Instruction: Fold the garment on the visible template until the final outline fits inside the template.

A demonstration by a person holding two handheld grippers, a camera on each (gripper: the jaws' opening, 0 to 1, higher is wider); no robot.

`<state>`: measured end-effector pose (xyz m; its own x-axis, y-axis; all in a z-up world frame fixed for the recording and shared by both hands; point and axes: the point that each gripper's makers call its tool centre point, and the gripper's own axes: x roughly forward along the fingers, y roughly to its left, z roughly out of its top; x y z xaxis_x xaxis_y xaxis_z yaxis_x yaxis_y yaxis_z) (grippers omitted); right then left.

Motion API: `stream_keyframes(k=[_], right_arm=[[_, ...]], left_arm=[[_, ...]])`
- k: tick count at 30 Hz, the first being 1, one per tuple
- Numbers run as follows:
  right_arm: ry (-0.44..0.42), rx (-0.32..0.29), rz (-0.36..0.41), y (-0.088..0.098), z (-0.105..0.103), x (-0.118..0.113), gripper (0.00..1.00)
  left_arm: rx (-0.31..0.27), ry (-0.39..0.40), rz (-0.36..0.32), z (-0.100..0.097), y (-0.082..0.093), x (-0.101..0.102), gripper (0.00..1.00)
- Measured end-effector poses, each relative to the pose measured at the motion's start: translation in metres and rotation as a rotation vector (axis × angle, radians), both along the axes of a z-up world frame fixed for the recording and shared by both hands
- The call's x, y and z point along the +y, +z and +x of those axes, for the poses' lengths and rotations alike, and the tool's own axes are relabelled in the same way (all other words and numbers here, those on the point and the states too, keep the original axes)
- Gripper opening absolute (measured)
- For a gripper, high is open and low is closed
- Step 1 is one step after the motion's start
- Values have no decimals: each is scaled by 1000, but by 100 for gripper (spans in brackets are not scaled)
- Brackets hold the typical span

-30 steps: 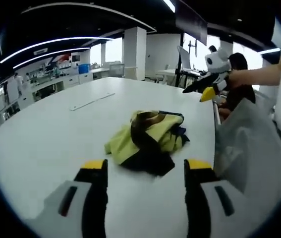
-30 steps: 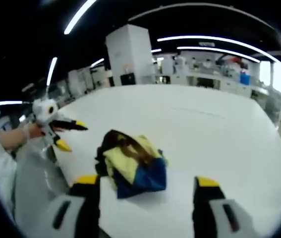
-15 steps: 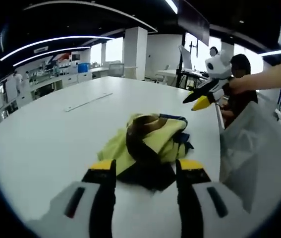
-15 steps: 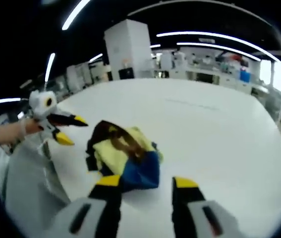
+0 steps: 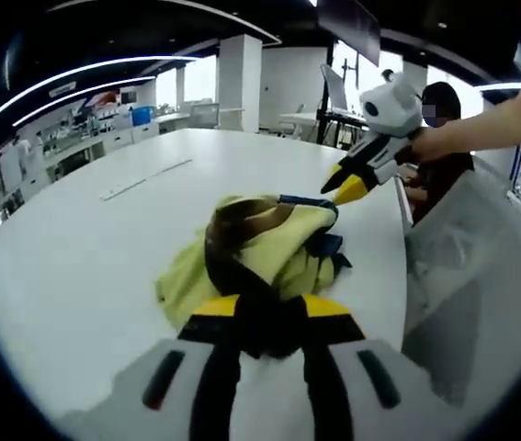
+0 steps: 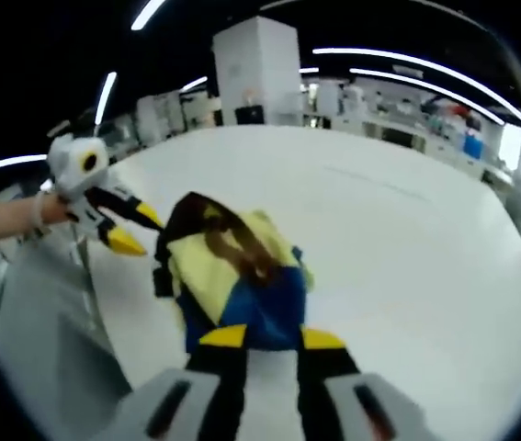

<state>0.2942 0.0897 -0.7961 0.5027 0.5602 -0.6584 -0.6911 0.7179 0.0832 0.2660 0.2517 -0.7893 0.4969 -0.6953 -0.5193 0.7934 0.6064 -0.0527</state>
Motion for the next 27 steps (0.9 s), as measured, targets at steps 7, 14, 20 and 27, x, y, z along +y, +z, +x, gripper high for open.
stream_keyframes(k=[7, 14, 20, 27], right_arm=[[21, 36, -29, -18, 0, 4, 11], [-3, 57, -20, -24, -2, 3, 8], [-18, 56, -27, -23, -2, 3, 1], [-32, 49, -14, -18, 1, 0, 0]], left_arm=[[26, 8, 36, -3, -16, -4, 20], [17, 58, 75, 3, -20, -4, 16], [20, 93, 93, 9, -25, -5, 11], [36, 153, 99, 15, -28, 1, 4]])
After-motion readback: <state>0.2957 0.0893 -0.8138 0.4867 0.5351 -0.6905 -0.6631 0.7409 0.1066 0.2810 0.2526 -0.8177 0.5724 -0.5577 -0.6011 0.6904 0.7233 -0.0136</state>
